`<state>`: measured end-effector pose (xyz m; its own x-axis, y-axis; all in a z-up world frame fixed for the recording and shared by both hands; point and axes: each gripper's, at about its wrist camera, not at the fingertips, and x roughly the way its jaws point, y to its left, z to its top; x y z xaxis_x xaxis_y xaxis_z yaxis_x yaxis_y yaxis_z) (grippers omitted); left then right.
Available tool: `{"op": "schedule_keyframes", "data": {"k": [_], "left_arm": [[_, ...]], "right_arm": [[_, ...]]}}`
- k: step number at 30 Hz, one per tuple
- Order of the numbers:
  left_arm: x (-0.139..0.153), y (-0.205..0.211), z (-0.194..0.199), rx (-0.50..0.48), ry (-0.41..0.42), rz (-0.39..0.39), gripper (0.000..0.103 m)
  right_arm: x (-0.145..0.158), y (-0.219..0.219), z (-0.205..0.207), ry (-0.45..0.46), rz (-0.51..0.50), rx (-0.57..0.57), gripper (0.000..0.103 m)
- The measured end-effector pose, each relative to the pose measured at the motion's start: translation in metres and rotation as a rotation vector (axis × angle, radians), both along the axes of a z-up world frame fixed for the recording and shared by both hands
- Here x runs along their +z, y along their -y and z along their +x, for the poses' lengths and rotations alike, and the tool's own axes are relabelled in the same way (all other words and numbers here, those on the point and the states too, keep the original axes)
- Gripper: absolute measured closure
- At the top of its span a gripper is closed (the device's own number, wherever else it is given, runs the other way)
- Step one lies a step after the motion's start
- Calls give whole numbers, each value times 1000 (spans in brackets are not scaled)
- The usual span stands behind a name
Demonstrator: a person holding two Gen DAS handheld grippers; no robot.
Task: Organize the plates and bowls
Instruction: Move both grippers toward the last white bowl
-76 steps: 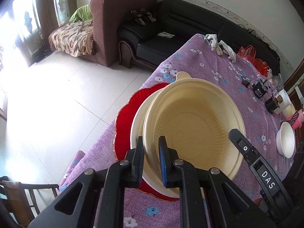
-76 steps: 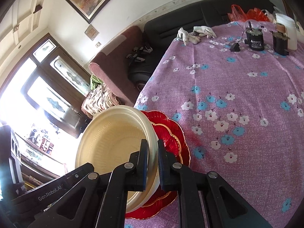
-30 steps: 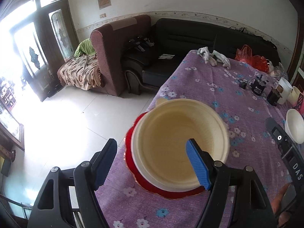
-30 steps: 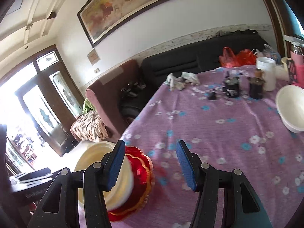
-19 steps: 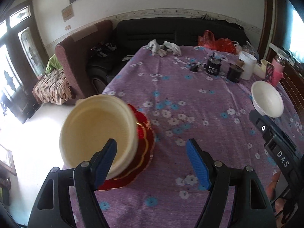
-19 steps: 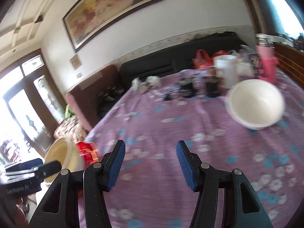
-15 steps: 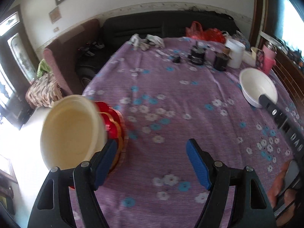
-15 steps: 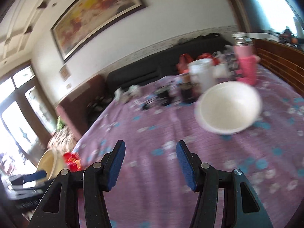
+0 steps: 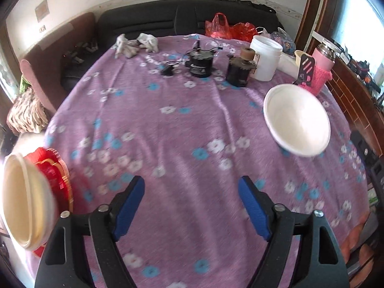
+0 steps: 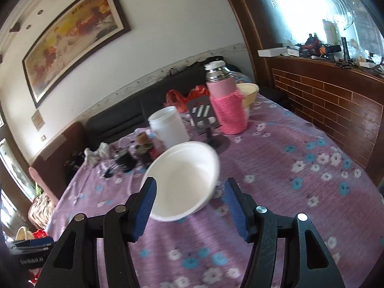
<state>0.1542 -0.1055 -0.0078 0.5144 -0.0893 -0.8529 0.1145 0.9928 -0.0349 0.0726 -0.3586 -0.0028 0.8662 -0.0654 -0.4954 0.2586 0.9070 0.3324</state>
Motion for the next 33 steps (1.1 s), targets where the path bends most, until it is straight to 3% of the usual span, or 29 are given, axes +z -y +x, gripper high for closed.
{"op": "schedule_keyframes", "data": {"k": [4,15,22,33], "left_arm": [[-7,21,26,-2,-27,-36,22],[-32,76,81,-25,-91,-93,22],[-44,92,101,-40,-117,-139,22],[-54,104,110,-73,-144,-207,23]], "right_arm": [[-4,12,20,-41,-18,-4,38],[-24,40,60,-115,59,5,37],[-41,45,76,-146,140,37,37],[-53,47,81,-160,148,28,37]]}}
